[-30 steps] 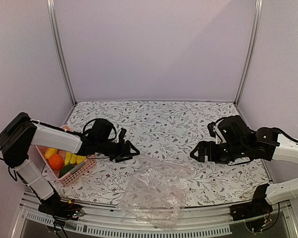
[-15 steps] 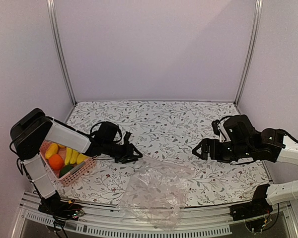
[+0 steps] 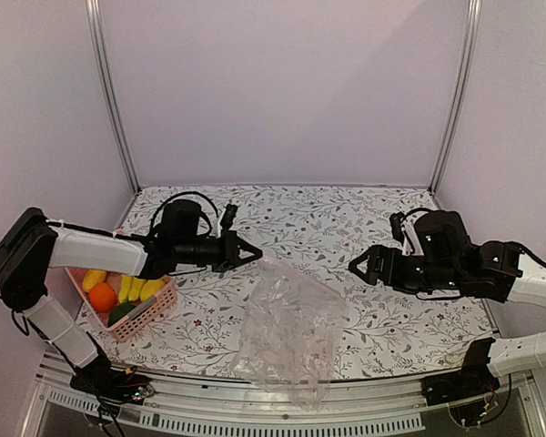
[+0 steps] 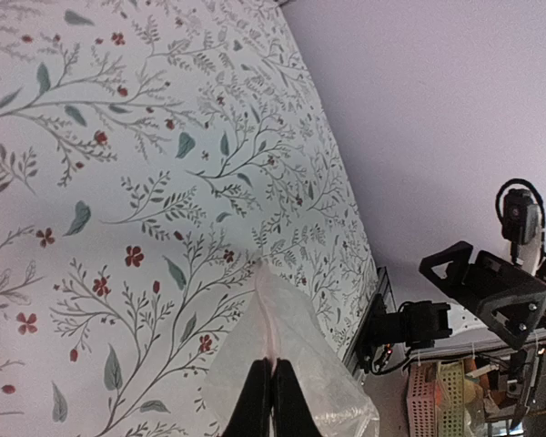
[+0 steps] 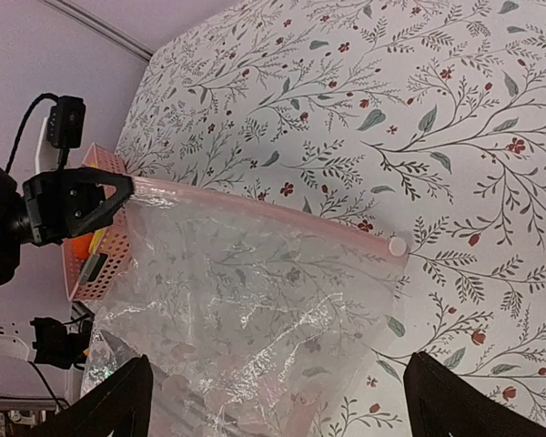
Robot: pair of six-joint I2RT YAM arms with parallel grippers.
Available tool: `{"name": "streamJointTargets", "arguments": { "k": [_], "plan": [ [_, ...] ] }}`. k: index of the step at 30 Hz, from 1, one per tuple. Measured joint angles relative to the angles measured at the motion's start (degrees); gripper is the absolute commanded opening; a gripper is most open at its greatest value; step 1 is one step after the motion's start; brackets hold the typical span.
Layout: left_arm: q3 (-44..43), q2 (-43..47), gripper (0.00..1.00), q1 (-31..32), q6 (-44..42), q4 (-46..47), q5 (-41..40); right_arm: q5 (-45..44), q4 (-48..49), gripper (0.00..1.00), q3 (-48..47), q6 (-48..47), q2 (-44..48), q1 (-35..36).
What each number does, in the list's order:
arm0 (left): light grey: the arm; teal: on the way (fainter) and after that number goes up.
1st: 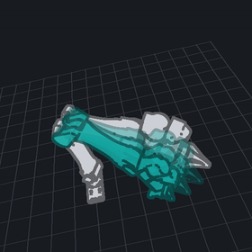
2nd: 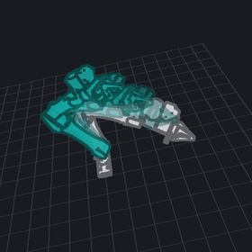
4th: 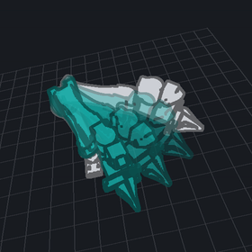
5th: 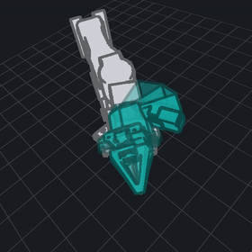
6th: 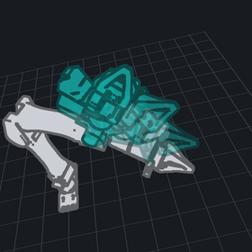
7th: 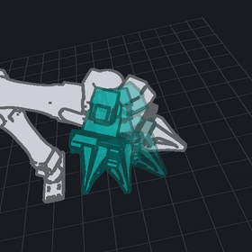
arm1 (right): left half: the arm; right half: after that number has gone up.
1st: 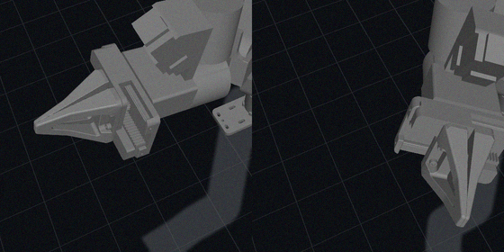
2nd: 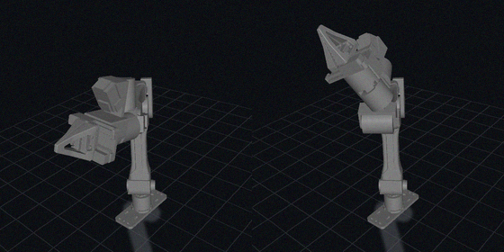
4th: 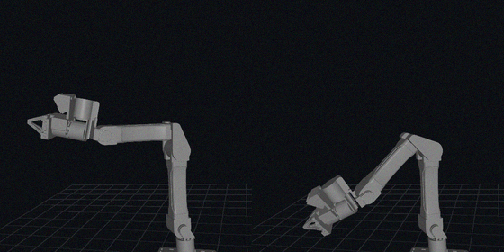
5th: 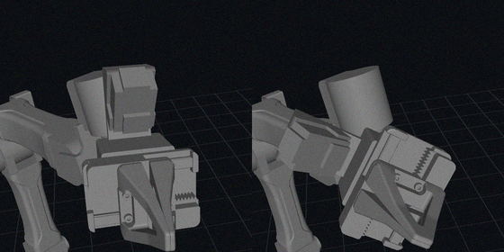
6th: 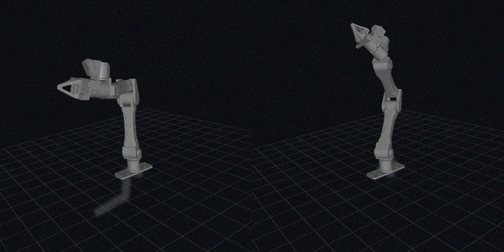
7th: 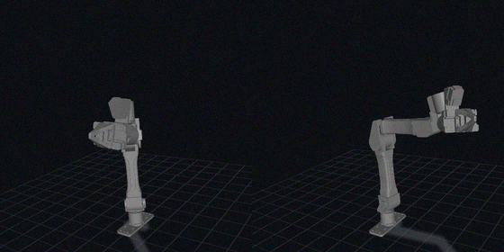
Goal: Place the food in the zip-top bag and seal the zipper
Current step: Pick up the zipper food storage bag at the corner of the board.
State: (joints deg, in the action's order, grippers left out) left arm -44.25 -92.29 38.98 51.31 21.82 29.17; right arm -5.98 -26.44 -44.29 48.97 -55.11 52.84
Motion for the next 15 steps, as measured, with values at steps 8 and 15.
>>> {"name": "streamJointTargets", "arguments": {
  "k": [8, 15],
  "plan": [
    [-0.81, 19.82, 0.0, -0.07, -10.97, 0.42, 1.73, -1.07, 11.3, 0.98, 6.08, 1.68, 4.96, 0.0],
    [-1.49, 28.89, 0.0, -0.42, -14.99, 0.0, 5.31, -0.17, 25.2, 0.99, 9.99, 3.15, 5.11, 0.0]
  ]
}}
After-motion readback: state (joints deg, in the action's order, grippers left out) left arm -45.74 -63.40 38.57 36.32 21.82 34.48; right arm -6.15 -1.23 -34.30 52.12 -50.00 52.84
